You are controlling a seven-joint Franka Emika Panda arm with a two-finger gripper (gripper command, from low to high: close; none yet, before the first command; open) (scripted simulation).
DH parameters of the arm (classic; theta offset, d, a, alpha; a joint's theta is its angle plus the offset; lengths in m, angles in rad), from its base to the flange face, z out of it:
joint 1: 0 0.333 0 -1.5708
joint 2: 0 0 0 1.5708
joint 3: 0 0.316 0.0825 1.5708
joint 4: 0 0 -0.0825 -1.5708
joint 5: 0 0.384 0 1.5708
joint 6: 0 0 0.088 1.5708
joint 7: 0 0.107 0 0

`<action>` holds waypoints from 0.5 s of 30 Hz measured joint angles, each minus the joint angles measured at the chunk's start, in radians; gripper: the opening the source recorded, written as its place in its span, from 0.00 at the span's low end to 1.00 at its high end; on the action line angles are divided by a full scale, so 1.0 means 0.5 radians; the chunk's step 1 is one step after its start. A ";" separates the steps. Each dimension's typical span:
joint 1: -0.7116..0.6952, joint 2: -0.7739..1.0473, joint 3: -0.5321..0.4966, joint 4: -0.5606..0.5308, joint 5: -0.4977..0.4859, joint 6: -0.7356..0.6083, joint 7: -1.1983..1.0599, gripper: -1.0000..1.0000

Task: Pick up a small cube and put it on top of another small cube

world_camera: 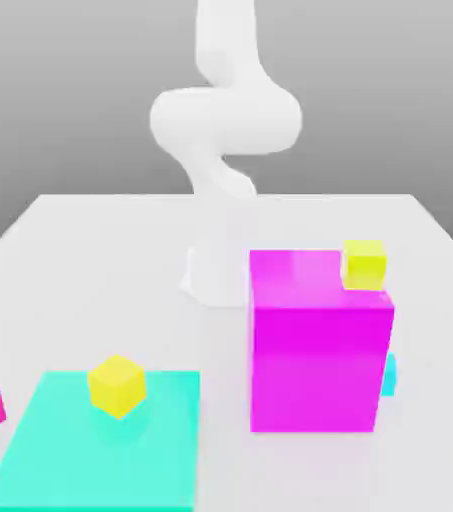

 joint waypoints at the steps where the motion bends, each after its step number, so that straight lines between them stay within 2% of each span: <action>1: -0.010 0.078 -0.041 -0.008 0.010 0.027 -0.014 0.50; 15: -0.199 1.094 -0.553 -0.117 0.266 0.376 -0.287 0.50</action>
